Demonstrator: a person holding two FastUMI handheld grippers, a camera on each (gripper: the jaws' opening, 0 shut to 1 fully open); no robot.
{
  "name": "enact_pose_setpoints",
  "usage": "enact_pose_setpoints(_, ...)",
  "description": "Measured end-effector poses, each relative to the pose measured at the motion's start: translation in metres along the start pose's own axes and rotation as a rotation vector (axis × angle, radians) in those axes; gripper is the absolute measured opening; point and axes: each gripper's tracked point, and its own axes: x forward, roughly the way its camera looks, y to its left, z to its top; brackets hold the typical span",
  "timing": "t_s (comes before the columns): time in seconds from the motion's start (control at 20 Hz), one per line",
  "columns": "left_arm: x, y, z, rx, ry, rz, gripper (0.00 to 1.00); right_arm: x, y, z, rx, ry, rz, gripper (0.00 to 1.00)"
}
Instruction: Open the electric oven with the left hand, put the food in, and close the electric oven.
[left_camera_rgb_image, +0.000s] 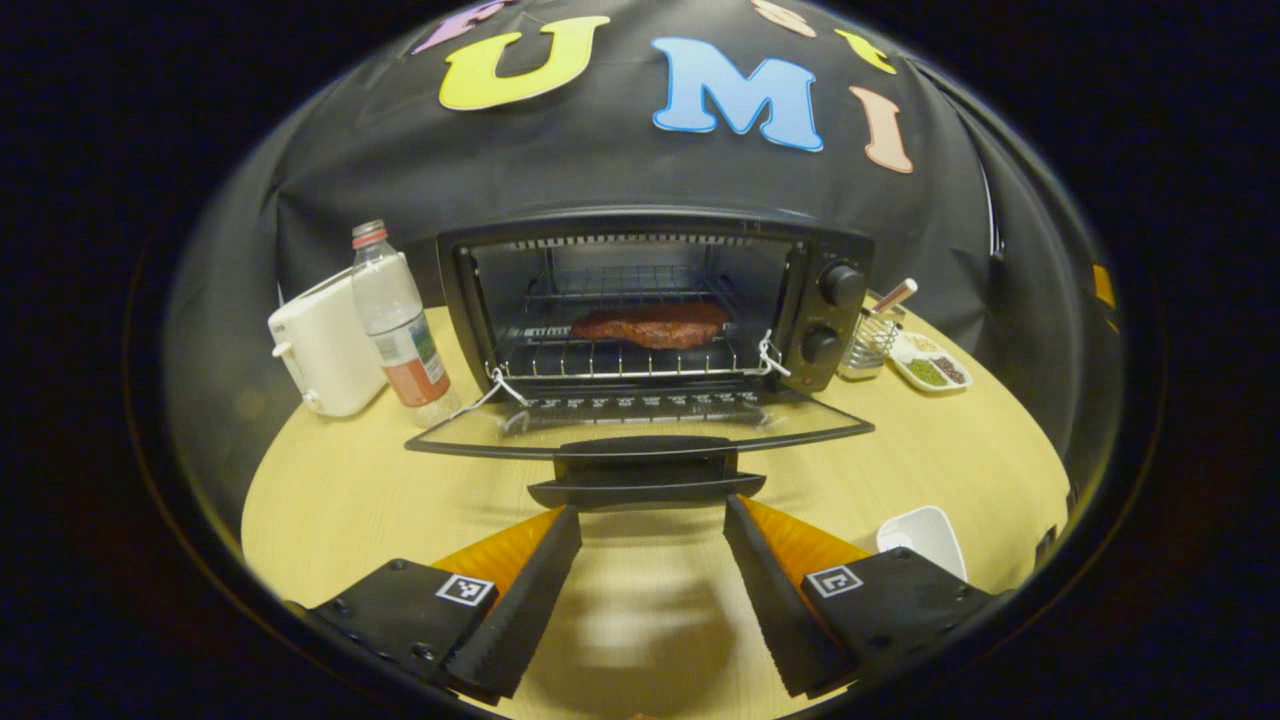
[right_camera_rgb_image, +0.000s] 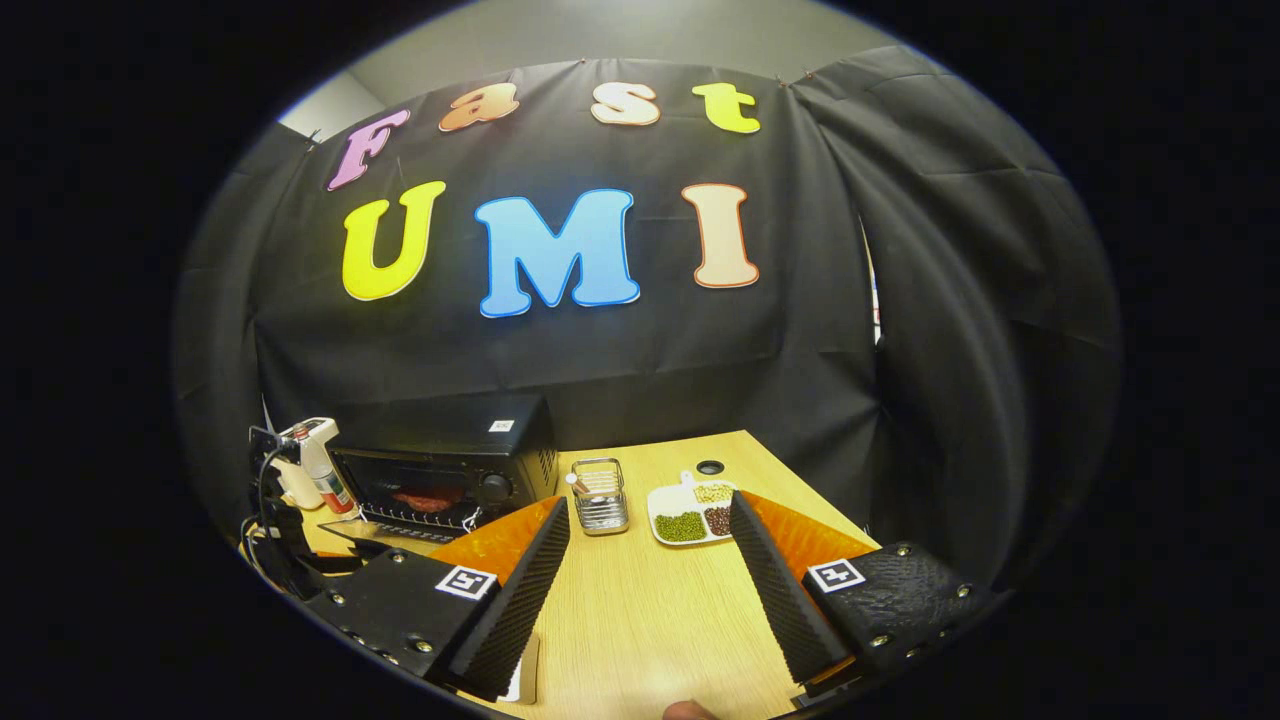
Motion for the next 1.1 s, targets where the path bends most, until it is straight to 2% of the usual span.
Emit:
enact_pose_setpoints(0.05, -0.002, 0.0, 0.004, 0.004, -0.011, 0.002, 1.0, -0.001, 0.0, 0.0, 0.003, -0.001, 0.003, 0.98)
enact_pose_setpoints(0.1, -0.004, 0.0, 0.008, 0.012, -0.021, 0.005, 0.98, -0.002, -0.001, 0.0, 0.005, -0.002, 0.003, 0.98)
enact_pose_setpoints(0.35, -0.012, 0.001, 0.029, 0.03, -0.07, 0.015, 1.0, -0.004, -0.009, -0.001, 0.013, -0.007, -0.019, 0.97)
enact_pose_setpoints(0.6, -0.017, 0.0, 0.048, 0.068, -0.121, 0.024, 0.98, -0.006, -0.016, -0.001, 0.016, -0.008, -0.04, 0.97)
enact_pose_setpoints(0.75, -0.01, 0.002, 0.06, 0.082, -0.157, 0.028, 1.0, -0.006, -0.014, -0.005, 0.016, -0.002, -0.043, 0.97)
enact_pose_setpoints(1.1, 0.0, 0.0, 0.093, 0.091, -0.233, 0.014, 0.98, -0.007, 0.001, -0.008, 0.002, 0.001, -0.036, 0.98)
